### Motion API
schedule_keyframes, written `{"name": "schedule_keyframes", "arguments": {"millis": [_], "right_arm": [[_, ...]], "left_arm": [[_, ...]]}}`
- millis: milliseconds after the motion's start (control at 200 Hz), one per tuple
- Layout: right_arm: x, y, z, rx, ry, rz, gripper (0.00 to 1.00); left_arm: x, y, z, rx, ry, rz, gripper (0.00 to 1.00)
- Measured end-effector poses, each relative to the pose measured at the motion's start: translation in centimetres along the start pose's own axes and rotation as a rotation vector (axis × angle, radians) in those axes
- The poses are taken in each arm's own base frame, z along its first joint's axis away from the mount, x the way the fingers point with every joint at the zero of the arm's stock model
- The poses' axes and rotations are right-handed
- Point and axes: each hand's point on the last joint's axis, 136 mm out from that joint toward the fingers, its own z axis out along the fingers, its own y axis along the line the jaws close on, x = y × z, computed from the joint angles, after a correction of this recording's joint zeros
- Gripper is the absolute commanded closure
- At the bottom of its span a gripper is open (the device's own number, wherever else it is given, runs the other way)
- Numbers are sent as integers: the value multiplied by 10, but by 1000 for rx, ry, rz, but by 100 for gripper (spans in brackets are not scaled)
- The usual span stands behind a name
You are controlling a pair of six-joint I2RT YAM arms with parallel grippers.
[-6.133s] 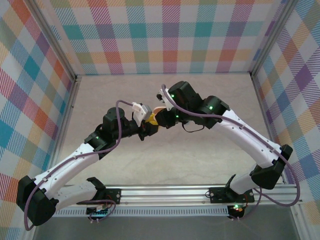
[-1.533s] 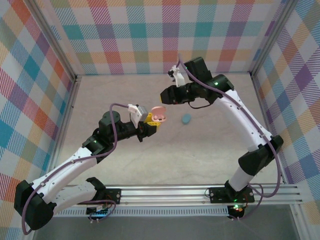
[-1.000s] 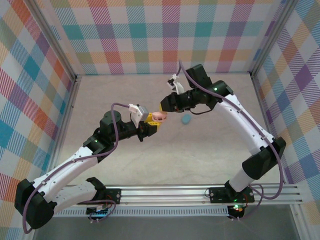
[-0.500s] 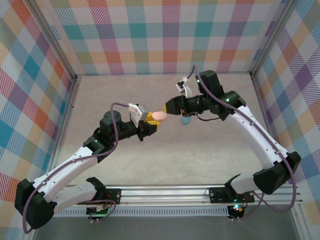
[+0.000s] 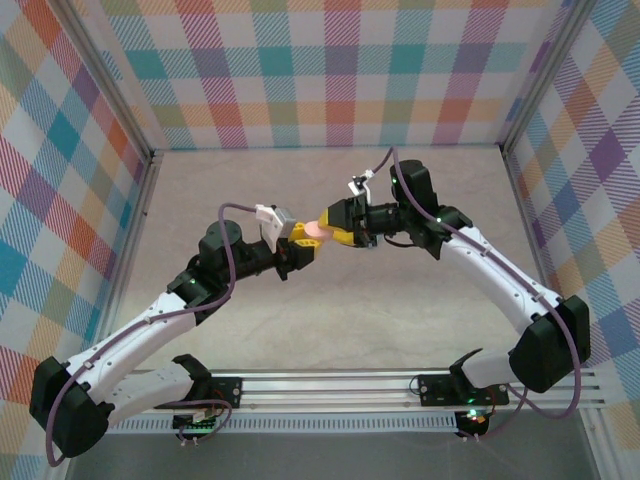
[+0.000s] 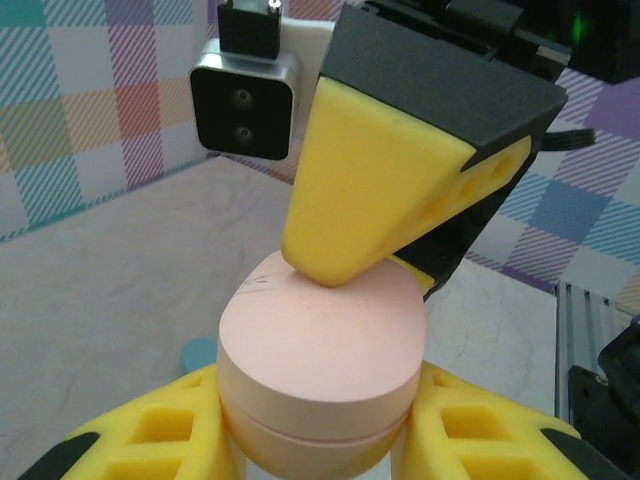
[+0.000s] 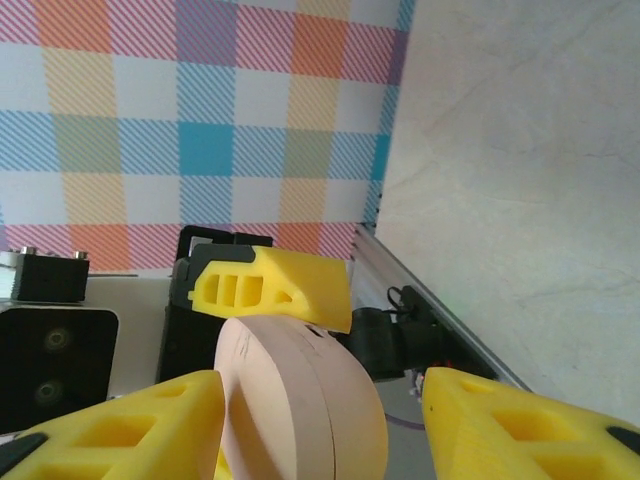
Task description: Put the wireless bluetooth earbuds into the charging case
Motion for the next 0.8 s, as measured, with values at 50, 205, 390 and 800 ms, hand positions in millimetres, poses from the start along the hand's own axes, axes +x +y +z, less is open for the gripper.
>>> {"name": "schedule_keyframes", "arguments": {"millis": [50, 205, 390, 800], "right_arm": [[0, 3, 1, -23, 4, 14, 46], [-1, 10, 3, -79, 11, 47, 52], [-3, 19, 1, -115, 15, 67, 63], [-3, 24, 1, -133, 19, 68, 71]], "left_arm": [[-3, 0, 1, 1, -14, -9, 69], [-7, 2, 7, 5, -40, -44, 69], [-15, 3, 11, 10, -67, -59, 68], [-13, 5, 10, -7, -56, -55, 30]]}}
